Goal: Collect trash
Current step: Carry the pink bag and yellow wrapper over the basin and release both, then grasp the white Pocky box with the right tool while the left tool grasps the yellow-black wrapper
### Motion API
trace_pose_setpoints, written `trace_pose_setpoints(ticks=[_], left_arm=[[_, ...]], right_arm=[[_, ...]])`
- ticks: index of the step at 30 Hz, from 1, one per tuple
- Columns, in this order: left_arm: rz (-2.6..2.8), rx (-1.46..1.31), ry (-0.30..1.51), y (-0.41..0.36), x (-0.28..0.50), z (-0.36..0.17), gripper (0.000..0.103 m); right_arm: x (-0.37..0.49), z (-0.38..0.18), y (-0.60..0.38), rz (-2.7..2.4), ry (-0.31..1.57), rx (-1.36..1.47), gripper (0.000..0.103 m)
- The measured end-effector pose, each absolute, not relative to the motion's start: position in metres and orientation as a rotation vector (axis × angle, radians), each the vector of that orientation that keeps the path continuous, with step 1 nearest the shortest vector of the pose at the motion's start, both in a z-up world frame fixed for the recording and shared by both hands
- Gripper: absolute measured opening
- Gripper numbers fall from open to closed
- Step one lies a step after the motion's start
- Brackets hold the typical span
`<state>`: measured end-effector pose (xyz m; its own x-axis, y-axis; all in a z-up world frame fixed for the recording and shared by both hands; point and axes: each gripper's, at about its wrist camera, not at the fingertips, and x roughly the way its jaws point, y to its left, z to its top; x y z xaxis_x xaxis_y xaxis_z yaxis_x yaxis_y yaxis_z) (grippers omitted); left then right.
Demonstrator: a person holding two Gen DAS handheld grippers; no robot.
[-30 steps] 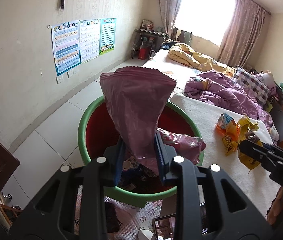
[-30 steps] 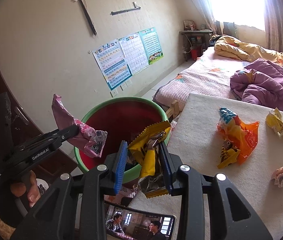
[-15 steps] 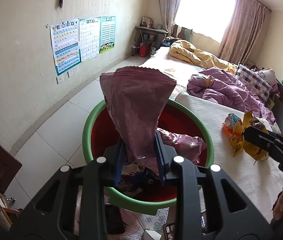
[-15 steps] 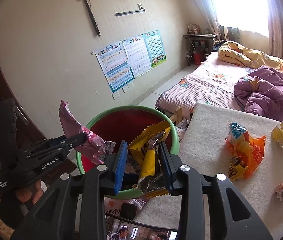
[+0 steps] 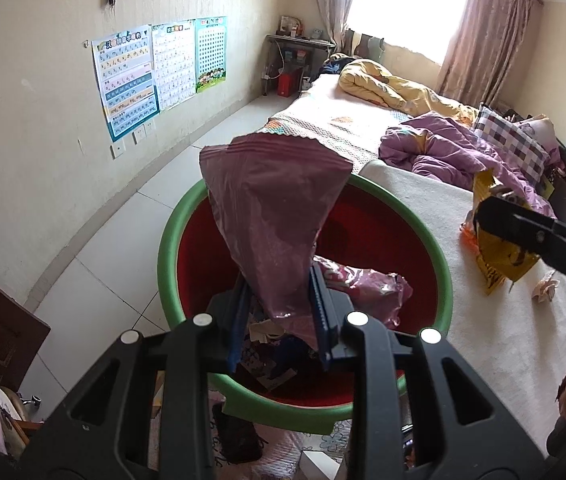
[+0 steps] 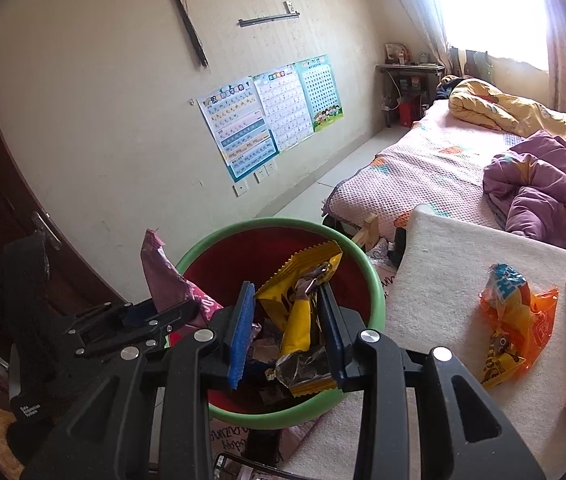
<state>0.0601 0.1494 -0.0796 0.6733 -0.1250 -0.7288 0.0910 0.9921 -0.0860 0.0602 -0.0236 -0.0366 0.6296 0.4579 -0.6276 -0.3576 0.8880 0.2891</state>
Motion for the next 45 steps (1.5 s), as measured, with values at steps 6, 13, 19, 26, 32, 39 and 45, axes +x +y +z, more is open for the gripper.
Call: trace_pose_setpoints(ticks=[6, 13, 19, 26, 32, 39, 45], left_arm=[[-0.113, -0.044, 0.837, 0.152, 0.063, -0.084, 0.028], [-0.099, -0.052, 0.852, 0.154, 0.062, -0.09, 0.029], [-0.085, -0.068, 0.849, 0.157, 0.058, -0.091, 0.059], [-0.074, -0.078, 0.833, 0.154, 0.052, -0.087, 0.062], [-0.126, -0.07, 0.803, 0.127, 0.049, -0.077, 0.062], [-0.204, -0.027, 0.79, 0.068, 0.038, -0.072, 0.065], [-0.231, -0.025, 0.809, 0.021, 0.026, -0.074, 0.067]], right_arm=[[0.07, -0.038, -0.013, 0.493, 0.765, 0.139, 0.033], [0.076, -0.039, -0.008, 0.513, 0.764, 0.154, 0.033], [0.078, -0.04, -0.013, 0.525, 0.762, 0.209, 0.06], [0.066, -0.039, -0.035, 0.489, 0.751, 0.233, 0.064], [0.037, -0.059, -0.1, 0.333, 0.778, 0.254, 0.068], [-0.004, -0.095, -0.232, -0.012, 0.797, 0.408, 0.068], [-0.009, -0.121, -0.314, -0.134, 0.83, 0.543, 0.07]])
